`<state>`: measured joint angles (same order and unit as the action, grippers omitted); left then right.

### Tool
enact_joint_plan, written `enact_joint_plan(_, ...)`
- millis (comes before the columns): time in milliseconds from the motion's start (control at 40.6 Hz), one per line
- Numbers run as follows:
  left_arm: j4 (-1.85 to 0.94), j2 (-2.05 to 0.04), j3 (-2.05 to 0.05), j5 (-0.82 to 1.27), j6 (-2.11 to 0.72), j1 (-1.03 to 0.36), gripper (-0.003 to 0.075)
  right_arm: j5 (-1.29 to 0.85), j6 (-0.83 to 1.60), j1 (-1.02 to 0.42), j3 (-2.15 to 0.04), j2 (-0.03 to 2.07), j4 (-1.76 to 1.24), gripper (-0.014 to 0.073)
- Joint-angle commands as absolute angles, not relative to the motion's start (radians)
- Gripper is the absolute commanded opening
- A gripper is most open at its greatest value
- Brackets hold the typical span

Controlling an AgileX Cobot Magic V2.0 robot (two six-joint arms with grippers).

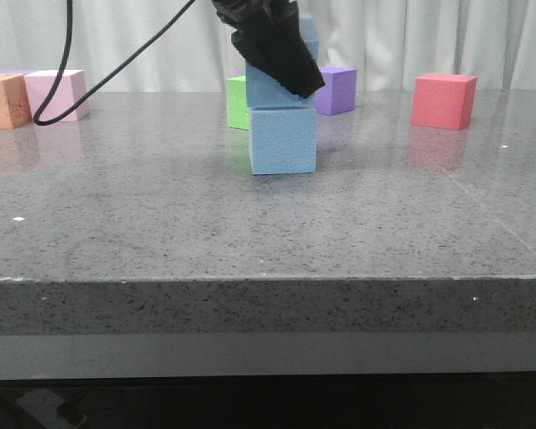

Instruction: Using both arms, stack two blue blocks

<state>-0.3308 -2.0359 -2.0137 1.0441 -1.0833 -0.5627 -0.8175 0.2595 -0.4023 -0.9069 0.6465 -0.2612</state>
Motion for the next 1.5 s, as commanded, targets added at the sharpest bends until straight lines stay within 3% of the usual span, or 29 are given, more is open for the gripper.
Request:
enact_joint_plan(0, -0.362, -1.982, -2.044, 1.008, -1.071, -0.565, 0.0478, -0.75, 0.266, -0.397, -0.929, 0.646, -0.262, 0.0596)
enact_joint_plan(394, -0.391, -1.982, -2.044, 1.001, -1.071, -0.565, 0.0593, -0.75, 0.266, -0.397, -0.929, 0.646, -0.262, 0.0596)
enact_joint_plan(862, -0.391, -1.858, -2.044, 0.959, -0.96, -0.565, 0.0587, -0.75, 0.266, -0.397, -0.929, 0.646, -0.262, 0.0596)
enact_joint_plan(1182, -0.389, -1.711, -2.044, 1.173, -0.827, -0.565, 0.0587, -0.75, 0.266, -0.397, -0.929, 0.646, -0.262, 0.0596)
enact_joint_plan(1477, -0.35, -1.579, -2.04, 1.179, -0.511, -0.565, 0.0587, -0.75, 0.266, -0.397, -0.929, 0.646, -0.262, 0.0596)
